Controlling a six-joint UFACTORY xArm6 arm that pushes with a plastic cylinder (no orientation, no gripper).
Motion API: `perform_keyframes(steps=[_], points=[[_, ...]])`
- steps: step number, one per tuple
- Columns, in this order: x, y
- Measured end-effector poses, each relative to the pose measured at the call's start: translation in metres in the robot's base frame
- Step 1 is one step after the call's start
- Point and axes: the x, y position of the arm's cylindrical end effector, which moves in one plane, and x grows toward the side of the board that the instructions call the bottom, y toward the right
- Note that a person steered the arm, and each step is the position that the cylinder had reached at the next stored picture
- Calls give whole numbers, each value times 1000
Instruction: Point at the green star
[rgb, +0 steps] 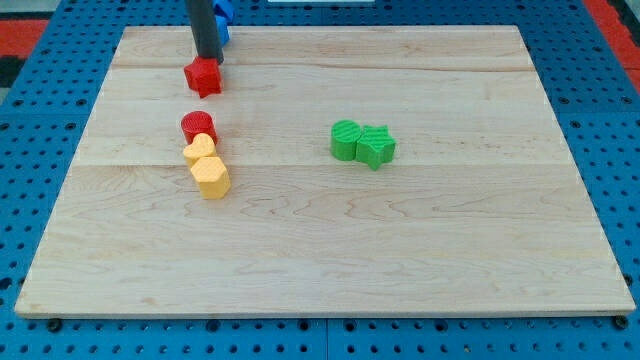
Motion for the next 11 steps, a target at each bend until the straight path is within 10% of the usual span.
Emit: perform_keyframes(steps=[3,6,8,11], points=[[90,1],[186,169],[181,261],[149,185]])
